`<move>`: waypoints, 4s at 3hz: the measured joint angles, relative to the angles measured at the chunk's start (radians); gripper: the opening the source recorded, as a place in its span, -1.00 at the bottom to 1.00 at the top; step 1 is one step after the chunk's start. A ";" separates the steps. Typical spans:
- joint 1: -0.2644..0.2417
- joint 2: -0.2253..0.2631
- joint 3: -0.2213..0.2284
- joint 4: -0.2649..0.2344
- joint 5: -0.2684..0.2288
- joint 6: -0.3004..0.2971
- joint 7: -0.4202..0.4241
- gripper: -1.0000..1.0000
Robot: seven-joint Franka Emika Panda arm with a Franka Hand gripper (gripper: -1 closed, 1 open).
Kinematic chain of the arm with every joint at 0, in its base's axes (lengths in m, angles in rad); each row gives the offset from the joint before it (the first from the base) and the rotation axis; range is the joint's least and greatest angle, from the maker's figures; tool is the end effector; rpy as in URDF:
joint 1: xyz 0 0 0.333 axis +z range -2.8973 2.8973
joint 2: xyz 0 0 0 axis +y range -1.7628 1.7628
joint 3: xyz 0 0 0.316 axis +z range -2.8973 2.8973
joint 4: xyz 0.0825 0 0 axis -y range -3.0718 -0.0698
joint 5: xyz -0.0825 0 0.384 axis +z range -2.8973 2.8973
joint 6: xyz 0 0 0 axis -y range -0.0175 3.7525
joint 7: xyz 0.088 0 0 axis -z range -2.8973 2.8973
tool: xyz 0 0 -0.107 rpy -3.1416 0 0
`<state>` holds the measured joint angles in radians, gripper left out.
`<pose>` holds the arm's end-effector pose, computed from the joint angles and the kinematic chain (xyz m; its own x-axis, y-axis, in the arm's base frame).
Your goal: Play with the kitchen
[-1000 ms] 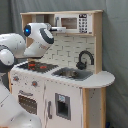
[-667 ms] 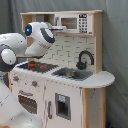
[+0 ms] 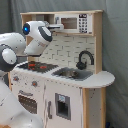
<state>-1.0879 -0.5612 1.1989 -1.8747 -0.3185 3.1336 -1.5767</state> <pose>0.5000 0.2738 0.7122 -0.0593 0.6634 -0.7459 0.0449 0.7482 0.6619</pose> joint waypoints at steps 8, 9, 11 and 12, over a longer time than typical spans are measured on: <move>0.547 0.017 -0.452 -0.240 0.000 0.124 -0.098 -1.00; 0.551 0.012 -0.453 -0.237 0.001 0.122 -0.097 1.00; 0.600 -0.050 -0.430 -0.121 0.004 0.113 -0.055 1.00; 0.528 -0.060 -0.361 -0.067 0.004 0.113 0.004 1.00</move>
<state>-0.5596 -0.6217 0.8380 -1.9421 -0.3147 3.2468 -1.5725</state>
